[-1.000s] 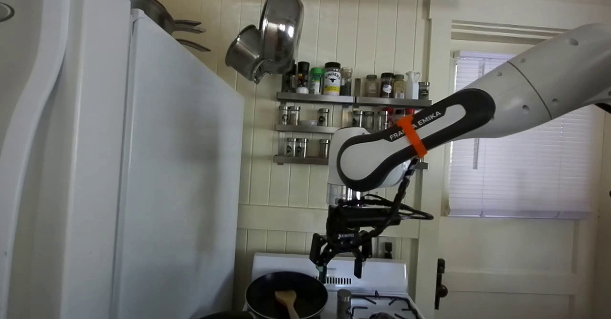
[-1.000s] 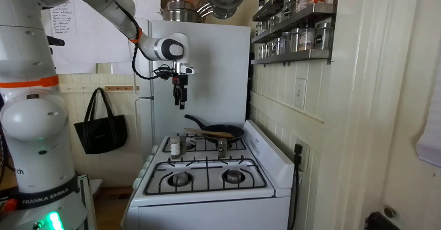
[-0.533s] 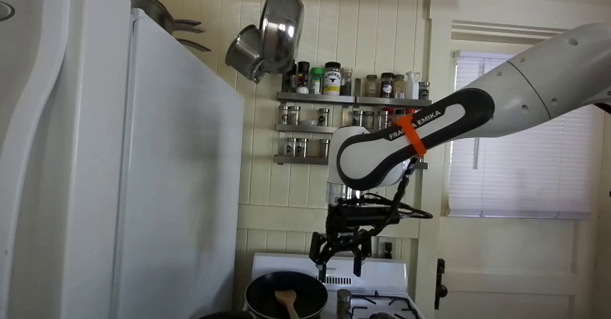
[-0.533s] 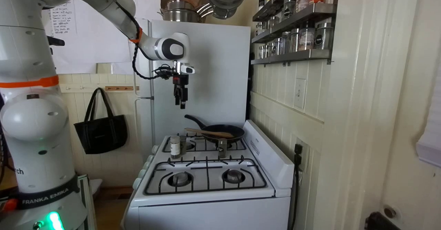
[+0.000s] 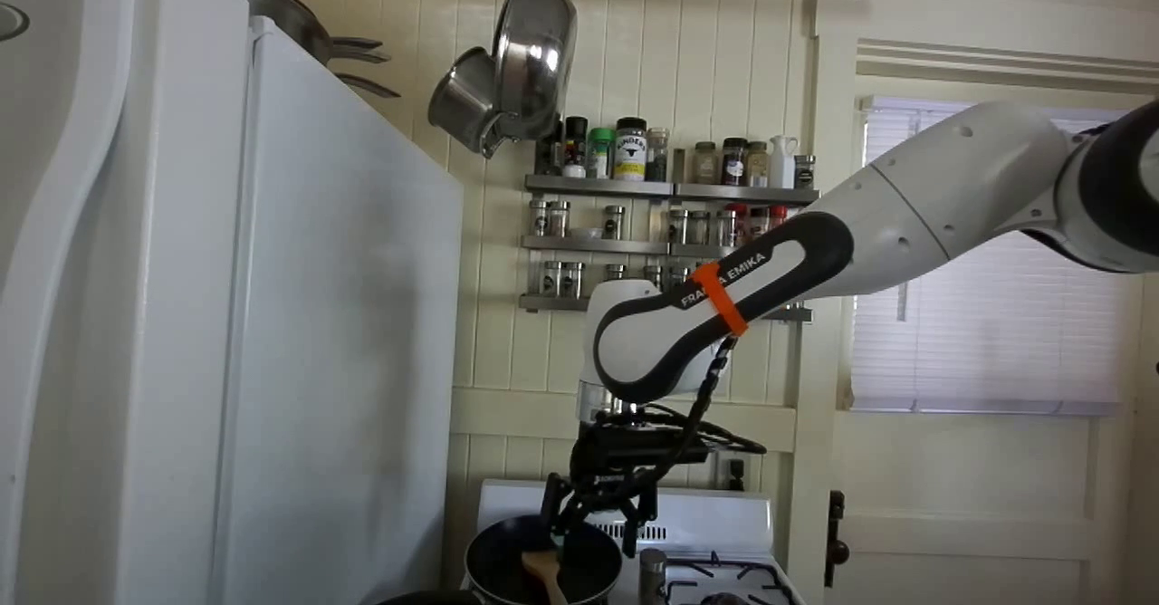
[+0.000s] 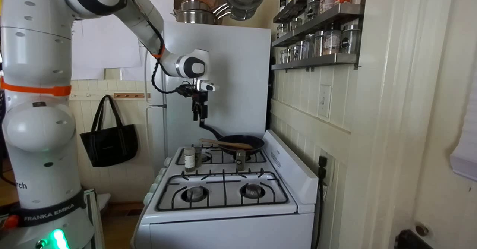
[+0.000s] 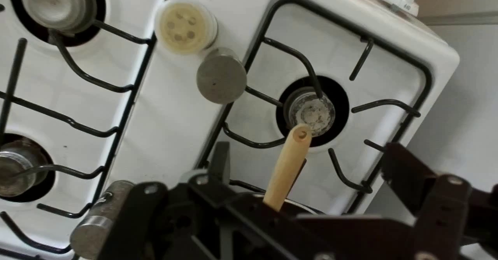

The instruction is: Use the wooden spoon to stir the contents on the pan.

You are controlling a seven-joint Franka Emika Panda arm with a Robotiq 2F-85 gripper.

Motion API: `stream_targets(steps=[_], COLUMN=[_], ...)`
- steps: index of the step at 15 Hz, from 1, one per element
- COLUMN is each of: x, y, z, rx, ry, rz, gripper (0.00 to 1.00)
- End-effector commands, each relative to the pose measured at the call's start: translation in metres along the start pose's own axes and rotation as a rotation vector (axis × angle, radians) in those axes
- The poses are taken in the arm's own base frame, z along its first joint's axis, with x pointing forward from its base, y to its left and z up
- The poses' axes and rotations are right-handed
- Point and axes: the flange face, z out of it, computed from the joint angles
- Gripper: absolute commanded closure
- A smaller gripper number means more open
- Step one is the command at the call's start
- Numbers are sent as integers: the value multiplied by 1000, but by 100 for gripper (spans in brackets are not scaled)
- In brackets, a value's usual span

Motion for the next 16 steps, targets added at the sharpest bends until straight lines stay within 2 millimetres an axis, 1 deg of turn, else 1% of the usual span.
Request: stream_targets(steps=[1,3,7,13,16], x=[29,40,52,49,44], y=[-19,-25,-27,-19,-9], z=[27,38,49,53,62], rx=[30,45,49,49,29], ry=[13,29,64,179,194], rz=[19,23,26,50,64], gripper=[0,0,0,0,0])
